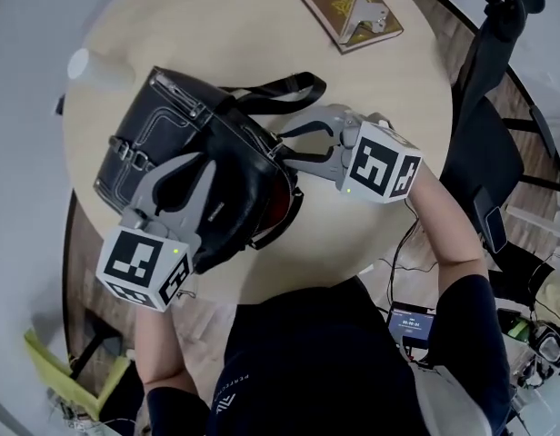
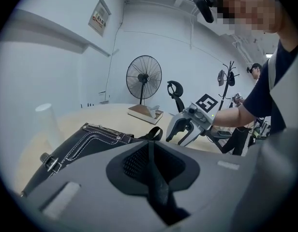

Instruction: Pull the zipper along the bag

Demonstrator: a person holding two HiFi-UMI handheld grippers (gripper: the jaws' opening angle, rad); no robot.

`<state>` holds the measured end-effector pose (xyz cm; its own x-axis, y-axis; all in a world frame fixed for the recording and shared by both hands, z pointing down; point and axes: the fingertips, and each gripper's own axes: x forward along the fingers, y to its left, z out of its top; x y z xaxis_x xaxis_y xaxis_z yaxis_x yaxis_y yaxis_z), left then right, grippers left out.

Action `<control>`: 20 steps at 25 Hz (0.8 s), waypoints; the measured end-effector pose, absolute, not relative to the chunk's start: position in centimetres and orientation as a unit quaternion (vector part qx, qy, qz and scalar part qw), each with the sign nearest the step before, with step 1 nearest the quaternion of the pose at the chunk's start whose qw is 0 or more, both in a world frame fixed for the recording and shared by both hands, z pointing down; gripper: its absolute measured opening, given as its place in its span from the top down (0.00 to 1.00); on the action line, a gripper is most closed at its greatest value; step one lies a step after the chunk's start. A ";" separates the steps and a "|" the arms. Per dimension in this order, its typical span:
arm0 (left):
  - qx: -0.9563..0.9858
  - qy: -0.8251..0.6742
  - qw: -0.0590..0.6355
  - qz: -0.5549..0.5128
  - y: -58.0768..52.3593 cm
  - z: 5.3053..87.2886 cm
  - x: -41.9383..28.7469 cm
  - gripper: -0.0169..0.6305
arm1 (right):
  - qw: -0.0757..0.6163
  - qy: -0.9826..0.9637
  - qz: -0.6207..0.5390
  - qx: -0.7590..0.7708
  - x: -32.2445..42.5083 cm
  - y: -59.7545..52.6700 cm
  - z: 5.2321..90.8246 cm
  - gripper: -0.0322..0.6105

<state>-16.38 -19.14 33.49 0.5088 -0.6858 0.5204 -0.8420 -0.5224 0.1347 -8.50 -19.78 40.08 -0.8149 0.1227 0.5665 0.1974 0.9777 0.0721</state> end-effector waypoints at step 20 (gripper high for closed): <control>0.869 -0.406 0.221 0.178 -19.9 34.0 -15.4 0.93 | 0.386 -0.884 -0.145 -0.221 -9.5 -17.3 41.9 0.88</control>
<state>-15.43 -19.93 33.97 0.6068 -0.6266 0.4891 -0.7840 -0.5731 0.2385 -9.53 -17.28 41.93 -0.6045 0.2780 0.7465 0.5024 0.8603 0.0864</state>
